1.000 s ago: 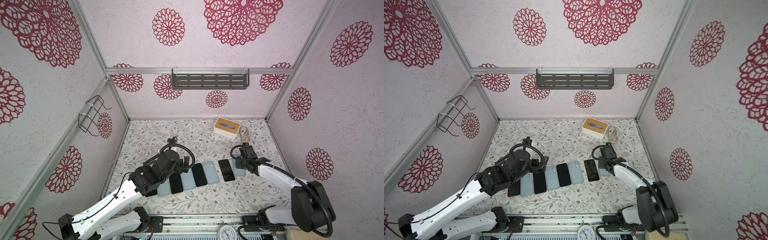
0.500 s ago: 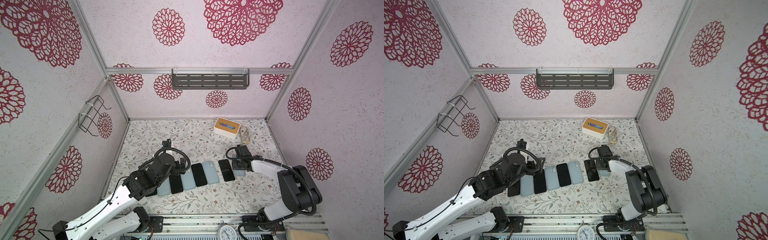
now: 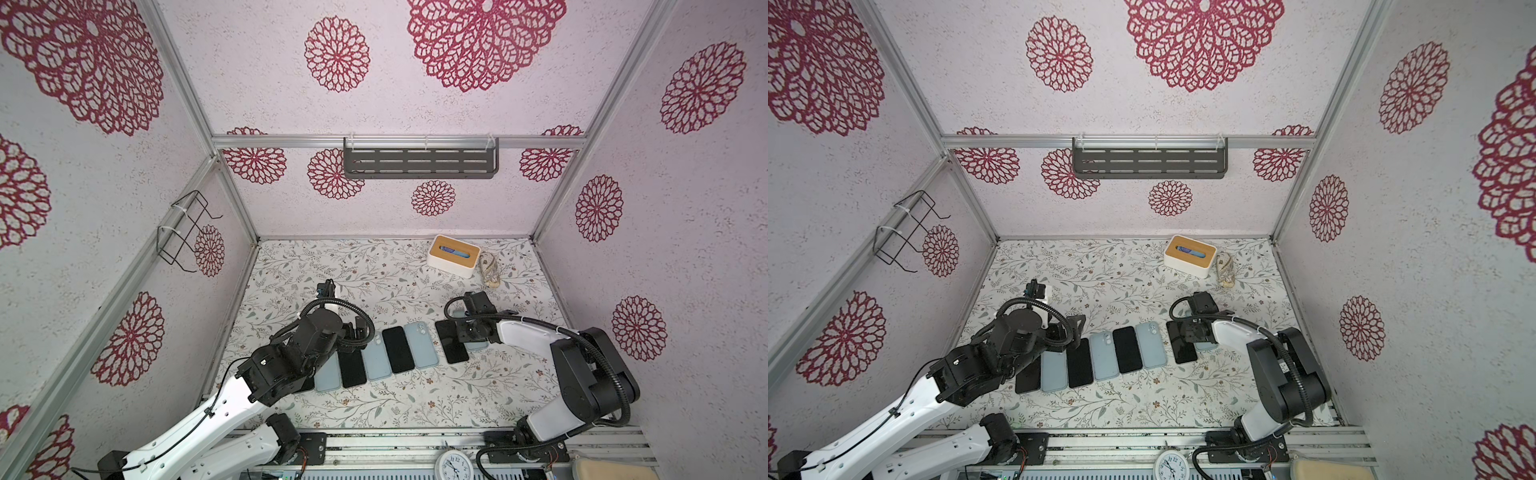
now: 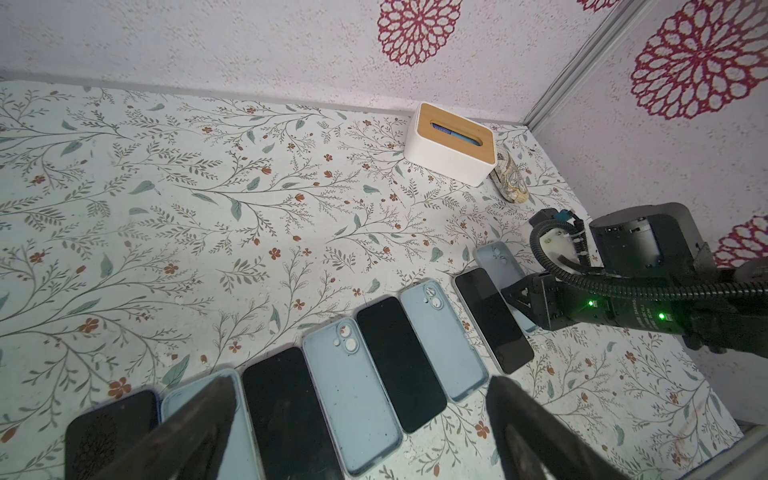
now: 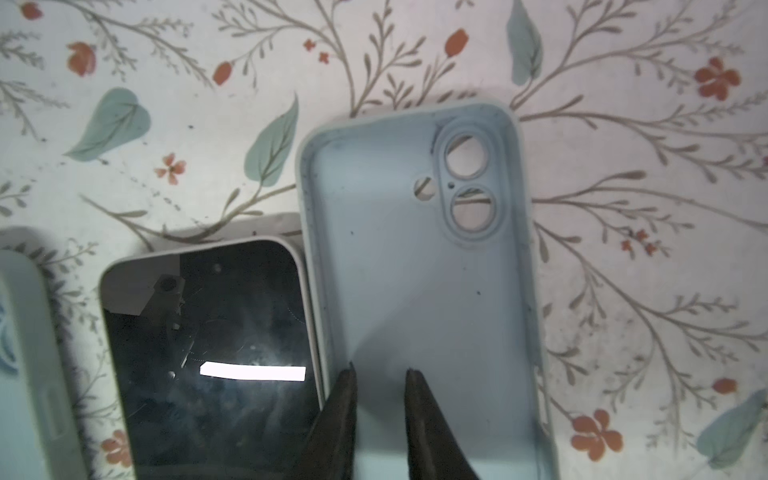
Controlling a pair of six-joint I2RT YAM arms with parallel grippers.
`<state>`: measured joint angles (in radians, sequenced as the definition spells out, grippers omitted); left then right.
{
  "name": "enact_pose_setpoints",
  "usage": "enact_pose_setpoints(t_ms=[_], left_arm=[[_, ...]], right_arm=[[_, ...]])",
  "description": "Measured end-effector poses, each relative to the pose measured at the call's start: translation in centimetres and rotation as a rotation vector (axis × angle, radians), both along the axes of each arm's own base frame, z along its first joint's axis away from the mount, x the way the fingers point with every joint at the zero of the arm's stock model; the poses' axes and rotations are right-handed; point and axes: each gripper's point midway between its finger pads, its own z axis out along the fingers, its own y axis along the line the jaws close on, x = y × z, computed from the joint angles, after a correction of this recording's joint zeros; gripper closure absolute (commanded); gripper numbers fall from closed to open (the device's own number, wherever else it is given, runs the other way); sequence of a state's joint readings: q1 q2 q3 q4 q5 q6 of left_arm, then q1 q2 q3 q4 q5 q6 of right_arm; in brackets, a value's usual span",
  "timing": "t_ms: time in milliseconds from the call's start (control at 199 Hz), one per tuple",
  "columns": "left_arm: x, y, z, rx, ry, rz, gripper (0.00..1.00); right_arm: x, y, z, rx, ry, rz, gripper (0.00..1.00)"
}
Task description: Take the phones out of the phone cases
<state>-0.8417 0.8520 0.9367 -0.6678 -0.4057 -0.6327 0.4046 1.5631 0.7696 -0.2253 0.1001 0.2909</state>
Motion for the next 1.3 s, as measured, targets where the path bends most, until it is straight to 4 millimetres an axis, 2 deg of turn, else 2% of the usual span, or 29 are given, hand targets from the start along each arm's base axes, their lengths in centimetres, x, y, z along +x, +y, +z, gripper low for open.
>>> enact_pose_setpoints(t_ms=[412,563,663,718,824,864,919,984,1065,1120,1175,1241,1301], left_arm=[[-0.2,0.4,0.0,-0.003,-0.002,0.012,0.02],[-0.5,1.1,0.2,-0.009,-0.015,0.024,0.03],[-0.7,1.7,0.5,-0.012,-0.028,0.041,0.03],[-0.7,2.2,0.6,-0.009,-0.037,0.055,0.03],[-0.6,3.5,0.4,0.013,-0.060,0.103,0.03],[-0.3,4.5,0.3,0.035,-0.075,0.140,0.03],[0.5,6.2,-0.2,0.075,-0.095,0.206,0.03],[1.7,9.5,-1.0,0.134,-0.111,0.328,0.03],[3.1,14.4,-1.8,0.188,-0.131,0.509,0.03],[3.6,17.8,-2.7,0.208,-0.142,0.628,0.03],[4.1,20.9,-4.1,0.222,-0.171,0.727,0.03],[4.5,23.2,-6.6,0.254,-0.196,0.787,0.03],[4.6,24.3,-9.1,0.297,-0.191,0.802,0.03]], right_arm=[[-1.0,1.1,0.1,0.066,0.014,-0.002,0.72],[-1.1,1.7,0.2,0.086,0.012,-0.002,0.66],[-0.9,1.3,0.9,0.081,-0.010,-0.023,0.51],[-0.7,1.0,2.1,0.079,-0.050,-0.034,0.42],[0.2,0.2,6.4,0.089,-0.203,-0.051,0.23],[0.6,0.0,8.4,0.096,-0.283,-0.053,0.16],[1.2,-0.6,11.3,0.099,-0.411,-0.053,0.01],[1.4,-1.7,14.0,0.097,-0.561,-0.064,0.01],[1.7,-3.9,15.4,0.072,-0.683,-0.099,0.01],[2.3,-5.7,15.1,0.045,-0.723,-0.141,0.01],[3.2,-7.7,14.0,0.013,-0.742,-0.186,0.01],[3.7,-9.3,11.7,-0.028,-0.734,-0.216,0.01],[3.7,-10.4,9.3,-0.072,-0.711,-0.219,0.01]])
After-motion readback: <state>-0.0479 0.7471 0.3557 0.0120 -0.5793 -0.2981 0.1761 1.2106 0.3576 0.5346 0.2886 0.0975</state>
